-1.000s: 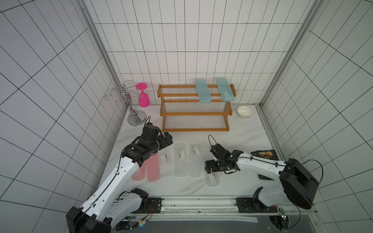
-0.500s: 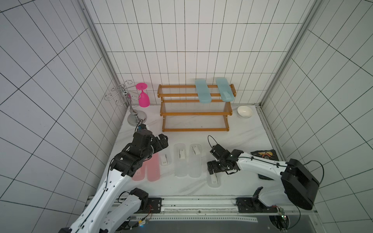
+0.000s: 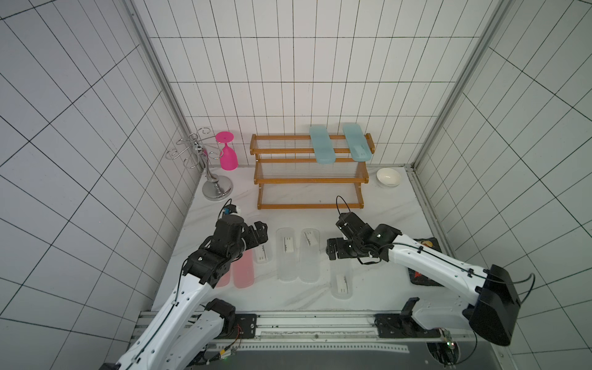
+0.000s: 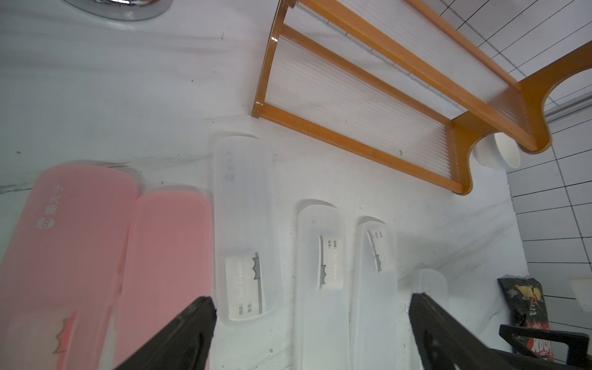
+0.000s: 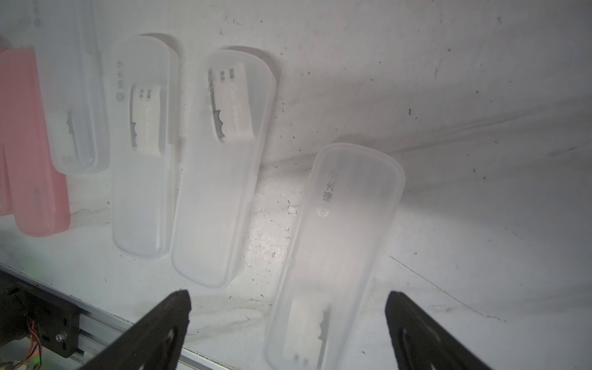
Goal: Place the pencil cases on the shelf according to color
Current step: Pick up the pencil case from the center of the board.
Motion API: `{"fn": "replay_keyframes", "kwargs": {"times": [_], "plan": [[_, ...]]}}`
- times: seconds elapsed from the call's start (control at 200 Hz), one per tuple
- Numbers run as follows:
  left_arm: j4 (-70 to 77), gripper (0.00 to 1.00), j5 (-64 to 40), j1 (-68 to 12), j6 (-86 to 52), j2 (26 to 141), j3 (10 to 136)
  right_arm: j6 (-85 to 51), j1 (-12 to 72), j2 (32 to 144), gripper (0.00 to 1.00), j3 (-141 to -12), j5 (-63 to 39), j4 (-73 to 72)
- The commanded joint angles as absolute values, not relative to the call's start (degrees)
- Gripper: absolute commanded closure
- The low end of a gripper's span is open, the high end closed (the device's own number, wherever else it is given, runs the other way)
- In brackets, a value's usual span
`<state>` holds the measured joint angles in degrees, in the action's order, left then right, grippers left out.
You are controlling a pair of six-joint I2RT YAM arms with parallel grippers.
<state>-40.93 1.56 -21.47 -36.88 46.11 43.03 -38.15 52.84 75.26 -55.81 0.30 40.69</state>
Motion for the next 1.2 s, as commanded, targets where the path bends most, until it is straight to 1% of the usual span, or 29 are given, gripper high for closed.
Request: {"fn": "replay_keyframes", "kwargs": {"times": [0.0,0.065,0.175,0.36,0.475,0.575,0.65,0.83,0.98,1.1,1.194], "plan": [[-36.74,0.02,0.57,-21.18,-36.56,46.36,41.85,-41.42,52.55,76.48,0.01,-54.05,-0.16,42.36],[-36.85,0.02,0.94,-21.05,-36.50,46.08,41.92,-41.65,52.48,77.11,0.01,-53.69,-0.60,41.60],[-35.70,0.02,-2.16,-20.96,-35.62,44.05,42.18,-40.70,52.53,79.00,0.01,-52.73,-0.47,39.11],[-33.91,0.02,-0.79,-21.01,-38.09,43.82,42.46,-41.02,52.48,83.93,0.01,-52.82,1.68,40.43],[-35.43,0.02,-0.46,-21.08,-40.52,44.98,43.32,-42.04,51.72,85.16,0.01,-53.02,4.91,44.40],[-35.95,0.02,-0.89,-21.33,-42.91,45.45,43.20,-42.26,48.73,83.94,0.01,-50.16,1.40,42.40],[-35.89,0.02,-1.41,-22.11,-42.56,46.28,43.24,-40.95,47.32,82.39,0.01,-47.29,-2.13,35.72],[-38.87,0.02,0.92,-23.19,-43.57,48.21,44.15,-36.57,46.67,85.19,0.01,-49.30,-2.19,35.27],[-42.13,0.02,2.53,-24.84,-47.79,46.60,44.59,-35.90,46.67,84.96,0.01,-48.62,-3.16,31.74],[-38.15,0.02,4.44,-27.19,-49.17,44.34,43.52,-33.74,46.53,88.12,0.01,-51.38,-3.34,33.04],[-39.53,0.02,4.98,-27.29,-48.72,45.47,45.83,-33.06,46.32,91.00,0.01,-53.29,-3.17,34.74]]}}
